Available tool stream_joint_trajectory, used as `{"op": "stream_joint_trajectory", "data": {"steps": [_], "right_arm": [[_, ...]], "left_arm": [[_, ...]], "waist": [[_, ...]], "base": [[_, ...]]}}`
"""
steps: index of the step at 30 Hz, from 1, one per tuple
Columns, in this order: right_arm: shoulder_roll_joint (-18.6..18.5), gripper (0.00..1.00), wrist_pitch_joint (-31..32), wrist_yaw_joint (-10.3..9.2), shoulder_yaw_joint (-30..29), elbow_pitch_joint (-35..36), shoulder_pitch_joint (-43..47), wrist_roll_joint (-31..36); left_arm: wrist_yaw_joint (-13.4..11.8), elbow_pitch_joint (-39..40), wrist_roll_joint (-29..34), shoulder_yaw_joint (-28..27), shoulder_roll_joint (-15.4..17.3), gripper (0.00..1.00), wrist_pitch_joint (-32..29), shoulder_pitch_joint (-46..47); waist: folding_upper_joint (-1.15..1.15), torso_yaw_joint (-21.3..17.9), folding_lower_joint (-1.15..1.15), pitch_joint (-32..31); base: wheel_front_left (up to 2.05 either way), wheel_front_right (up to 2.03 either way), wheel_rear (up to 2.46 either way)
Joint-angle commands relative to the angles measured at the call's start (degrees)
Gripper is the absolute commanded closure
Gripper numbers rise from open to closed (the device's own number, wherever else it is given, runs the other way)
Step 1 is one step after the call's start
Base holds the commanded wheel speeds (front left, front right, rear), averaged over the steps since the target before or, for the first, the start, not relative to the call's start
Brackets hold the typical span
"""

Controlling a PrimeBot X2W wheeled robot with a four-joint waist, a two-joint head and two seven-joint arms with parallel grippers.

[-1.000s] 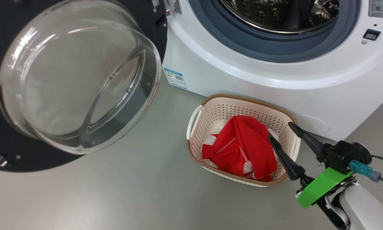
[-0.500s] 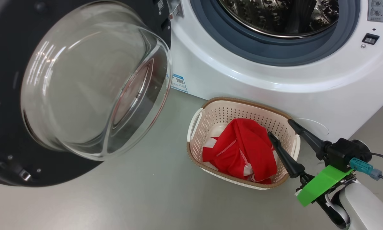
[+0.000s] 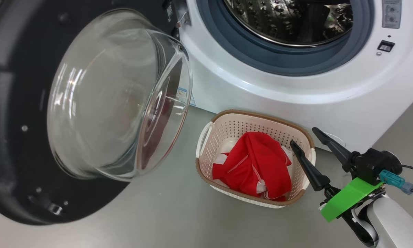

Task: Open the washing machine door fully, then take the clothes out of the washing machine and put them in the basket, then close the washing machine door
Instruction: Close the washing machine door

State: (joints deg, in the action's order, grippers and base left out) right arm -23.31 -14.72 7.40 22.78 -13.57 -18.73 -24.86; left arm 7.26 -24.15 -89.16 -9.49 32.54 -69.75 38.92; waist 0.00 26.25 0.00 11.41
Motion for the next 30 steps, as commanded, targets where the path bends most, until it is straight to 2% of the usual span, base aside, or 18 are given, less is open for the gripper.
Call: {"op": "stream_joint_trajectory", "data": {"steps": [1, 11, 30], "right_arm": [[0.16, 0.00, -0.28, 0.09, 0.28, 1.62, 1.25, -0.12], [1.01, 0.00, -0.28, 0.09, -1.32, 2.20, 3.28, 0.22], [2.69, 0.00, -0.28, 0.09, -4.32, 3.55, 6.92, 0.73]], "left_arm": [[0.23, 3.36, -0.87, -1.29, 2.88, 1.00, -1.46, -0.40], [0.23, 12.53, -3.08, 0.40, 0.91, 1.00, -6.15, -3.52], [0.06, 22.58, -1.61, 6.01, -4.16, 1.00, -7.37, -6.15]], "waist": [[0.00, -0.58, 0.00, -0.41], [0.00, -3.35, 0.00, -2.21], [0.00, -12.89, 0.00, -5.51]], "base": [[0.00, 0.00, 0.00], [0.00, 0.00, 0.00], [0.00, 0.00, 0.00]]}}
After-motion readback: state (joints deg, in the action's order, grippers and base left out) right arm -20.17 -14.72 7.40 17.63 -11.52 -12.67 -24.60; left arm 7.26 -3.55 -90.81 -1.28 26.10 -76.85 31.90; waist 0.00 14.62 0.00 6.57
